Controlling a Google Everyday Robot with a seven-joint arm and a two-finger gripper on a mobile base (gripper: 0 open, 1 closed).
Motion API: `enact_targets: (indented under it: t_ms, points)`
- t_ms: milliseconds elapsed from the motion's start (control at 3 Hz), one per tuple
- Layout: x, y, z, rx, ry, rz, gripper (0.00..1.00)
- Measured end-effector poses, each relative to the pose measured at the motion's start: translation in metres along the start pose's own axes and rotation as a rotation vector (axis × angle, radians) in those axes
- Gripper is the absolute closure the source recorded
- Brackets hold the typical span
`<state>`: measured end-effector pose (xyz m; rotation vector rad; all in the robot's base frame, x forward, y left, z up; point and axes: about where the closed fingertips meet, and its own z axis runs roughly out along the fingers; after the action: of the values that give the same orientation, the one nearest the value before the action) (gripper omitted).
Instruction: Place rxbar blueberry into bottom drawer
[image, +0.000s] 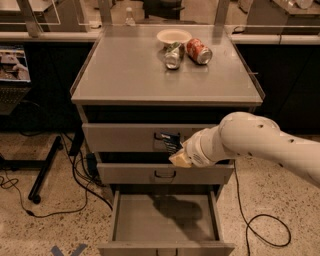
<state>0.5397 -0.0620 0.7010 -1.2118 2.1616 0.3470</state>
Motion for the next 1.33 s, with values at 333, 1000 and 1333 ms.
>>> enact_targets:
  t_ms: [333,1000,1333]
  points:
    - [0.000,0.000,0.000,0.000,0.000,0.000,1.00]
    - [0.090,0.017,0.072,0.036,0.006,0.178,1.00]
    - [0.140,0.018,0.121,0.040,0.027,0.274,1.00]
